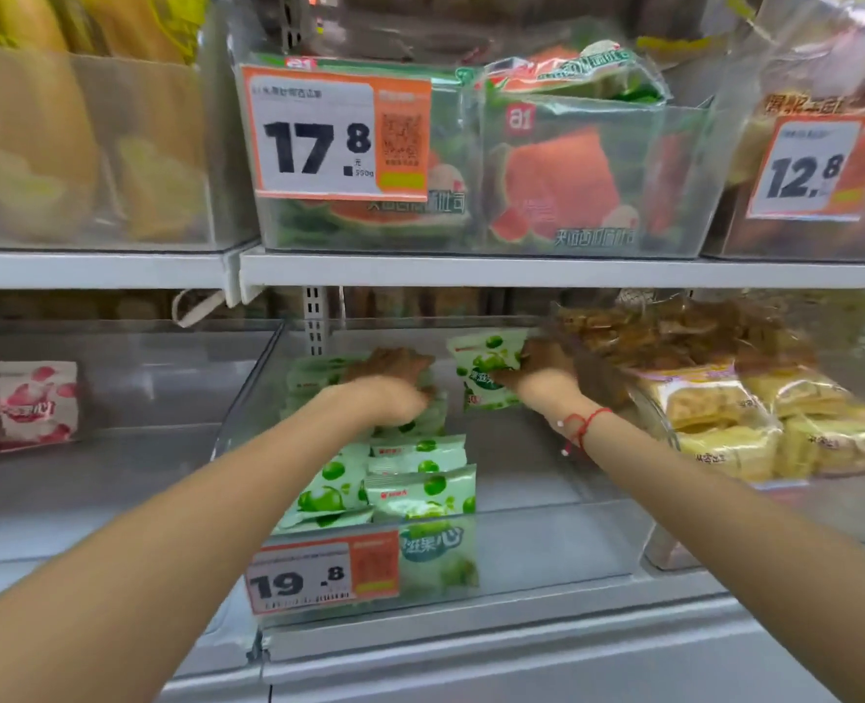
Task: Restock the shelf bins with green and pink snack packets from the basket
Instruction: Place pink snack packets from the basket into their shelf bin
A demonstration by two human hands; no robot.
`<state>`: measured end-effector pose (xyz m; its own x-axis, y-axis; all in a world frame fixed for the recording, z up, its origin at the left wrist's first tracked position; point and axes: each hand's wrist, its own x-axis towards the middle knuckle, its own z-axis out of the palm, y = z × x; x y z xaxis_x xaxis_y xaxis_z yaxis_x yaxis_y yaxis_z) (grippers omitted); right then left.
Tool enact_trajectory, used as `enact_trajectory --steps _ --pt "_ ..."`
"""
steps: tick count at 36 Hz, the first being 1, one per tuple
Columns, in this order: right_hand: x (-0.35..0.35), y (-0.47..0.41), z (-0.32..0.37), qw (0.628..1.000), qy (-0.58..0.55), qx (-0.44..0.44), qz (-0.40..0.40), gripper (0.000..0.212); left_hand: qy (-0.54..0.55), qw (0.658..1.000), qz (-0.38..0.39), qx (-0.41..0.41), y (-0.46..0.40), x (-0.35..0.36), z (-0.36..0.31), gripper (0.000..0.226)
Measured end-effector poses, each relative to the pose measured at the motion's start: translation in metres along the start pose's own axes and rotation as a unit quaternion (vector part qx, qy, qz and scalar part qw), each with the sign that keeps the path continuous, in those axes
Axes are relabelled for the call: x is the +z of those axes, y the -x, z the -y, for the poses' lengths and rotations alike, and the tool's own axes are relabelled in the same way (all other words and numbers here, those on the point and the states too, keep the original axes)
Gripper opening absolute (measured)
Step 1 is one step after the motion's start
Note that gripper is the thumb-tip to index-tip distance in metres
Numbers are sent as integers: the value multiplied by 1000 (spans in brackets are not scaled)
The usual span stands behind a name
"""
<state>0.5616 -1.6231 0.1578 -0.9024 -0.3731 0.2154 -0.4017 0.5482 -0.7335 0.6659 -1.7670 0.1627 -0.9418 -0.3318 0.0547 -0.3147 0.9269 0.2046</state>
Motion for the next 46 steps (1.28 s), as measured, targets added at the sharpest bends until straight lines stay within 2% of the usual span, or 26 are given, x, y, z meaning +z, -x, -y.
enact_trajectory --steps 3,6,12,17,19,21,24,26,31,33,37,40,43,46 --pt "20 -19 -7 996 -32 25 75 45 -72 995 62 6 -21 11 5 57" --pt "38 -40 -20 996 -43 45 61 42 -80 992 98 -15 -31 20 15 56" --pt "58 -64 -30 998 -11 40 48 30 -84 992 90 -10 -28 22 21 56" --pt "63 -53 -26 991 50 90 82 28 -75 993 95 -11 -27 20 20 55" --pt "61 -34 -14 989 34 87 117 30 -69 993 91 -15 -27 21 20 55" --pt "71 -50 -26 984 -17 123 125 26 -61 994 90 -16 -25 21 19 55" --pt "73 -61 -19 983 -67 93 140 77 -35 996 84 -21 -21 20 17 56" --pt "64 -55 -14 979 -83 109 153 84 -27 997 62 -21 -17 18 17 57" --pt "44 -38 -9 980 -52 114 152 59 -30 1000 -7 -7 1 6 12 55" --pt "31 -26 -6 987 -43 84 129 55 12 999 -44 2 16 -1 10 52" --pt "4 17 -1 991 -90 5 95 23 78 988 -136 13 64 -11 -1 41" --pt "-17 65 6 988 -105 -66 90 9 133 969 -204 31 109 -11 -11 28" --pt "-27 117 12 978 -152 -100 106 13 159 950 -267 38 156 0 -19 16" --pt "-18 163 7 966 -160 -108 171 17 192 938 -287 27 196 28 -21 10"
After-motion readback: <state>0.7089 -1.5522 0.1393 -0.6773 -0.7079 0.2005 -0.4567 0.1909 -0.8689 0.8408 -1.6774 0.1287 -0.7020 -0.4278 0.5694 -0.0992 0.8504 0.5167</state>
